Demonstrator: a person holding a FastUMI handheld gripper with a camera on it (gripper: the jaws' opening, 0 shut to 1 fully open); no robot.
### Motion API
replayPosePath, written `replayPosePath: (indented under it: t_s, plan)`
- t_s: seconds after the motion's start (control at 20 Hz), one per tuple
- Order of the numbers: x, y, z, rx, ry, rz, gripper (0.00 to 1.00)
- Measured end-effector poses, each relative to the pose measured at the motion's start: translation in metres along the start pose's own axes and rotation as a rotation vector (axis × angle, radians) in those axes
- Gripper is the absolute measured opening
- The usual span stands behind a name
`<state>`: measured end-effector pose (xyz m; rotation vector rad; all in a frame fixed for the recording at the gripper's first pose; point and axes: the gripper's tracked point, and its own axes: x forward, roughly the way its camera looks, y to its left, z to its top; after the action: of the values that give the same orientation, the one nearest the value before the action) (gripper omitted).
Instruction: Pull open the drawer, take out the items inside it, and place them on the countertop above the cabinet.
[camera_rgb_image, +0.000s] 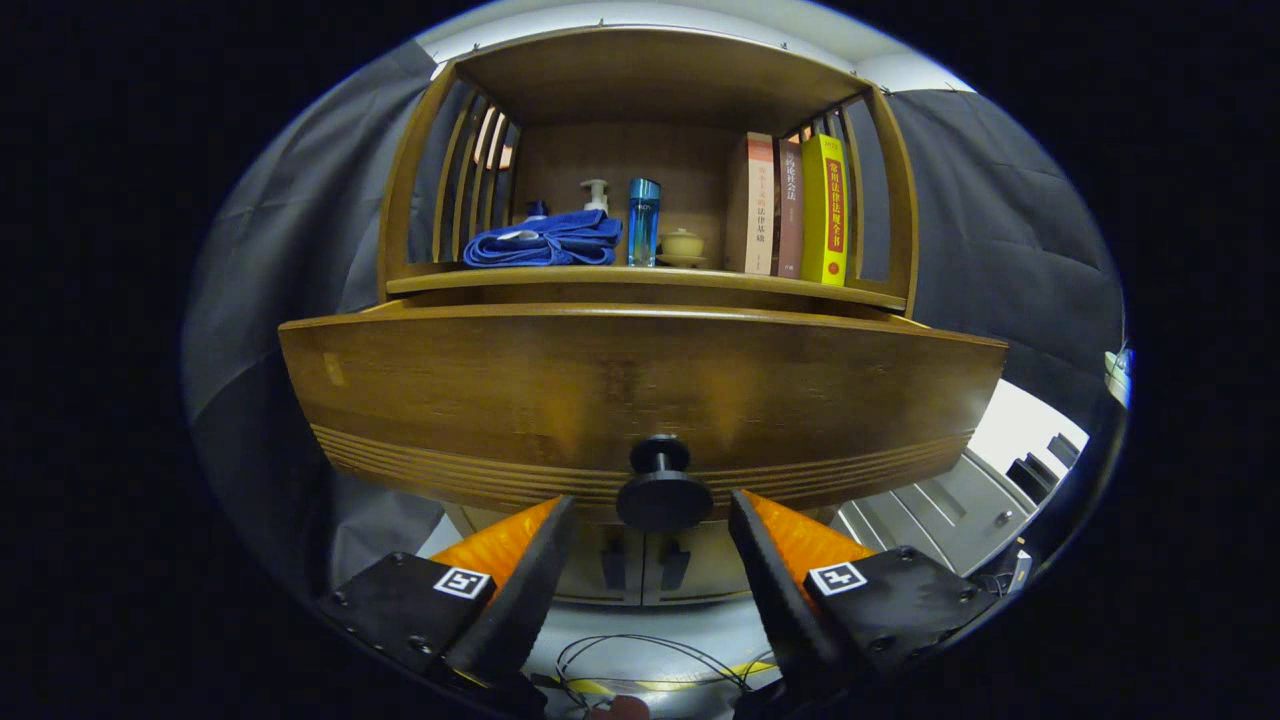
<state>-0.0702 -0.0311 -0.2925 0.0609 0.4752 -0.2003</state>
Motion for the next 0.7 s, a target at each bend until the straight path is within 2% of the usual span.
replayPosePath:
  t_s: [0.15, 0.35, 0.55, 0.7]
  plan:
    - [-0.018, 0.004, 0.028, -0.052, -0.088, -0.011, 0.99]
    - [-0.041, 0.006, 0.090, -0.175, -0.200, -0.049, 0.98]
    - [-0.044, 0.007, 0.143, -0.212, -0.206, -0.084, 0.98]
    - [-0.035, 0.015, 0.185, -0.194, -0.222, -0.086, 0.98]
